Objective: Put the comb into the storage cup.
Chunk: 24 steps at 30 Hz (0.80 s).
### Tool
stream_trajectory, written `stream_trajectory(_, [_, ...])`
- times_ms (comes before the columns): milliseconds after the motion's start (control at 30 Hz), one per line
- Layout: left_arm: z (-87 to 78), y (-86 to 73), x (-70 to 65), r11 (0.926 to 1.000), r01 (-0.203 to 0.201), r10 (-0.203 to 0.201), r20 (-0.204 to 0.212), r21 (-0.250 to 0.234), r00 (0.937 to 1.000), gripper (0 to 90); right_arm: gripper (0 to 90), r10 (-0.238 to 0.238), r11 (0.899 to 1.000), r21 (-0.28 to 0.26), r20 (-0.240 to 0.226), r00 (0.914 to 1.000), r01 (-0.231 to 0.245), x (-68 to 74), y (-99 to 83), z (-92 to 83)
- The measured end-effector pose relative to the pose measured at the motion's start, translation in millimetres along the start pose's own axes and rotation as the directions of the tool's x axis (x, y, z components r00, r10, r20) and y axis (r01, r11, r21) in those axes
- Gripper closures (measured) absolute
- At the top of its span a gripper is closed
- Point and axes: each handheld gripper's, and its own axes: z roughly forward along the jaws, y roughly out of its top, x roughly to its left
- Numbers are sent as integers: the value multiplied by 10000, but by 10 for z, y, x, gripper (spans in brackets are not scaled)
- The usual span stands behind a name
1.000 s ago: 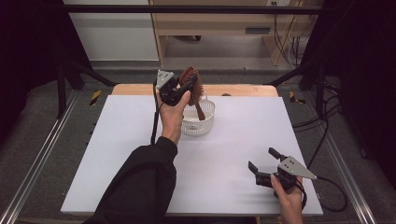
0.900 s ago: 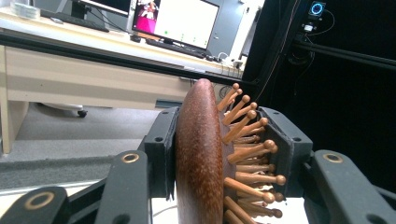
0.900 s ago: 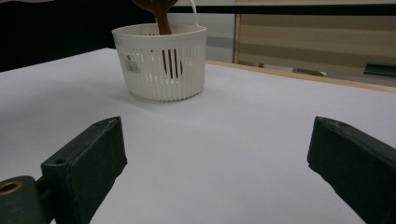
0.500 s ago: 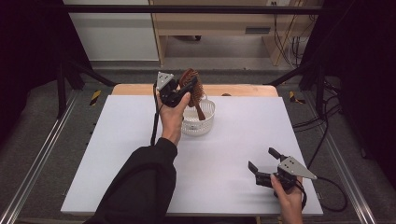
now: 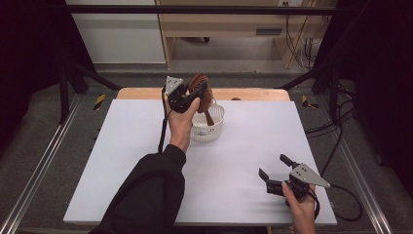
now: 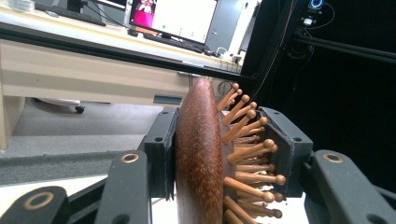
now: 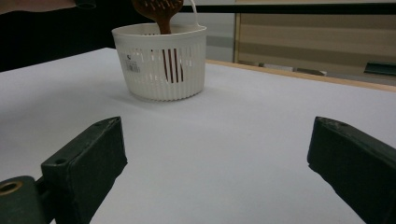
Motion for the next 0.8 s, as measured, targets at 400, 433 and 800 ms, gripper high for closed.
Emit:
stream_trajectory(400, [4,-26,19,10000,11,-11,-8,37,10000,503,46,-15,10000,25,-7,10000,15,2,-2,6])
stream_trajectory(433, [6,-30,21,10000,16,-16,-9,42,10000,503,46,-9,10000,30,-7,10000,9,2,-2,7])
stream_trajectory(800, [1,-70,39,9999,21,-21,-29,103,10000,502,46,20,10000,33,-10,10000,-20,-3,-6,10])
